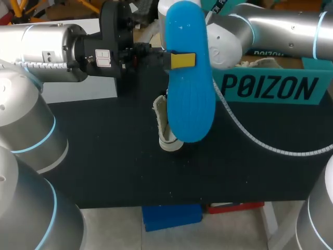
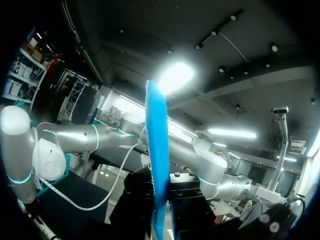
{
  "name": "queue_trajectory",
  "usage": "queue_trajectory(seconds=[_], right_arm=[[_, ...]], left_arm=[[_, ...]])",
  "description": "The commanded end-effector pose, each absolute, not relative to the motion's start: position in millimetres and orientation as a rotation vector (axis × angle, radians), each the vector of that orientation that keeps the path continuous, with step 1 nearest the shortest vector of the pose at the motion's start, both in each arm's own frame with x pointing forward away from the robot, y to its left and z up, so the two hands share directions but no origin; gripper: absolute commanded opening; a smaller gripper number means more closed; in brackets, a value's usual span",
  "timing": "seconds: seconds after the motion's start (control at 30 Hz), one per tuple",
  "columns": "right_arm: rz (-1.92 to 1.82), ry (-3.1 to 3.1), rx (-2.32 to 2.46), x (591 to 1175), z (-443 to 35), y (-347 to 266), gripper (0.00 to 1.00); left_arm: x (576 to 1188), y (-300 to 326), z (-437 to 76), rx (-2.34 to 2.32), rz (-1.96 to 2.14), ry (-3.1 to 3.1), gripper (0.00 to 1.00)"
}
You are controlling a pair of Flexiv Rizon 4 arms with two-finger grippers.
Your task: Take the shoe out of the shoebox, open the shoe tongue, remove and reinsert the insole, then place the shoe into the shoebox
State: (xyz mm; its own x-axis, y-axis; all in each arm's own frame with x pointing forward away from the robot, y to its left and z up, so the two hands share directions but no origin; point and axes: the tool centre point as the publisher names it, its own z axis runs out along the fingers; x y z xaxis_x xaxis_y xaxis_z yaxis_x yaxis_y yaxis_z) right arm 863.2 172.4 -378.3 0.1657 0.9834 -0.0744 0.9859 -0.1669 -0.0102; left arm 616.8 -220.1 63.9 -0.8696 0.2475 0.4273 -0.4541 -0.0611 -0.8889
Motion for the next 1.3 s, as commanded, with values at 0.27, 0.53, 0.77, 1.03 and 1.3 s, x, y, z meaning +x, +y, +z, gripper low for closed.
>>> queue_trajectory(seconds=[0.27,0.53,0.77,1.03,1.3], right_arm=[[-0.069,2.142,2.224,862,-382,188,0.0],[-0.092,2.164,2.224,862,-402,187,0.0],[-0.08,2.171,2.238,861,-409,183,1.0],[0.057,2.183,2.267,854,-369,173,1.0],[0.439,2.34,2.323,840,-319,171,1.0]], left_arm=[[616,-221,64,0.224,1.977,-1.755,0.0],[616,-221,64,0.224,1.977,-1.755,0.0],[616,-221,64,0.224,1.977,-1.755,0.0],[616,-221,64,0.224,1.977,-1.755,0.0],[616,-221,64,0.224,1.977,-1.755,0.0]])
